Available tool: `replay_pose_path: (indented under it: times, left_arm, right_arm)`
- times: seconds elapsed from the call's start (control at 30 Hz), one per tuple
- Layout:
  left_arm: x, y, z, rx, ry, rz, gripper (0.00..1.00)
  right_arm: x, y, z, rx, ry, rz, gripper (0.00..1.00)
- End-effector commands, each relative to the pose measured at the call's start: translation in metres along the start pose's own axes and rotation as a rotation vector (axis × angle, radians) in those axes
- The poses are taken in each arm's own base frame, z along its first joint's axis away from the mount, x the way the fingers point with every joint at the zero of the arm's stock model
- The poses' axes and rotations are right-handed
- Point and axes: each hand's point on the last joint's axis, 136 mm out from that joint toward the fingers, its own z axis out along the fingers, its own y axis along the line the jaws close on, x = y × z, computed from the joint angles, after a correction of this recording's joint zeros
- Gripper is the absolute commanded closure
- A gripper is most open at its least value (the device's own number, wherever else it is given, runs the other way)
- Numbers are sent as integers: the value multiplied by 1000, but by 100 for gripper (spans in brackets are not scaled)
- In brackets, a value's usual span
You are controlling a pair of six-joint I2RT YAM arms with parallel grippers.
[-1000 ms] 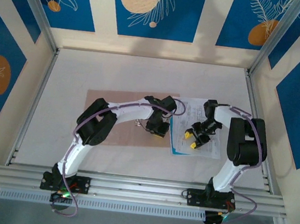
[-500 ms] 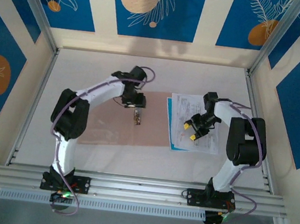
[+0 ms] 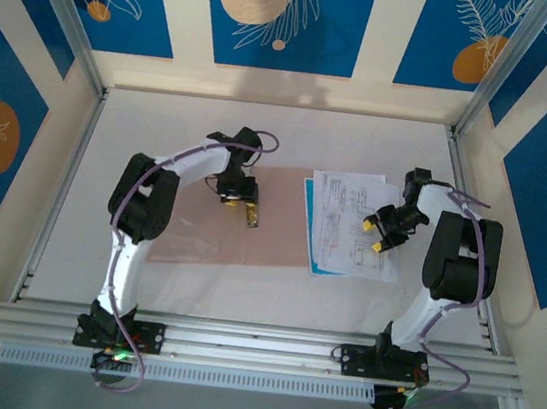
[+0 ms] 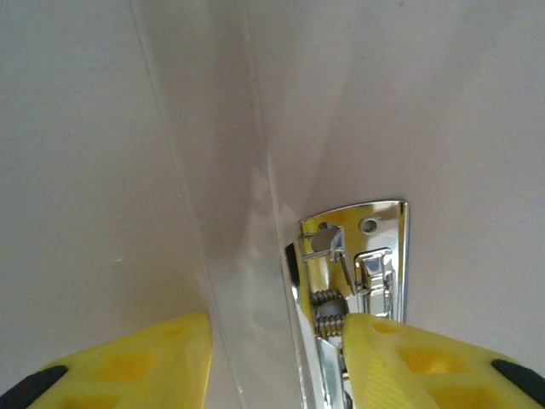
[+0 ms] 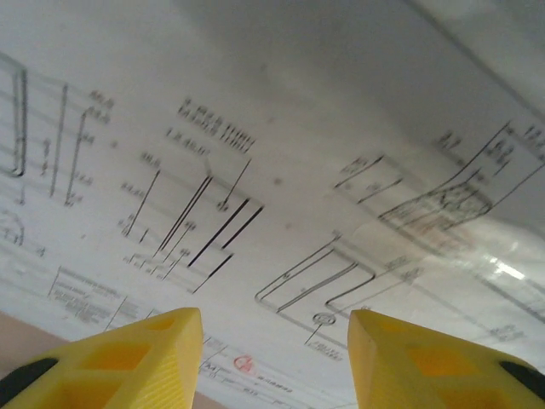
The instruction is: Put the files into the folder
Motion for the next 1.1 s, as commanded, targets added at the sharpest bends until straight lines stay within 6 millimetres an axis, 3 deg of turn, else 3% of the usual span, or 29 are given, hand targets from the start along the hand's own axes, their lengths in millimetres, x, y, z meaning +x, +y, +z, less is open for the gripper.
replay_pose_path:
  times: [0.0, 0.37, 0.73, 1.07]
  left_arm:
    - [12, -12, 14, -16, 57, 46, 55]
    - [20, -38, 29, 3, 73, 43, 59]
    - [17, -69, 39, 104, 42, -123, 62]
    - [11, -100, 44, 205, 41, -166, 62]
  right_arm:
    - [-1, -8, 3, 43, 16, 7, 50]
    - [5, -2, 24, 110, 60, 6, 51]
    - [18, 10, 29, 126, 78, -6, 51]
    - [28, 15, 35, 116, 97, -5, 51]
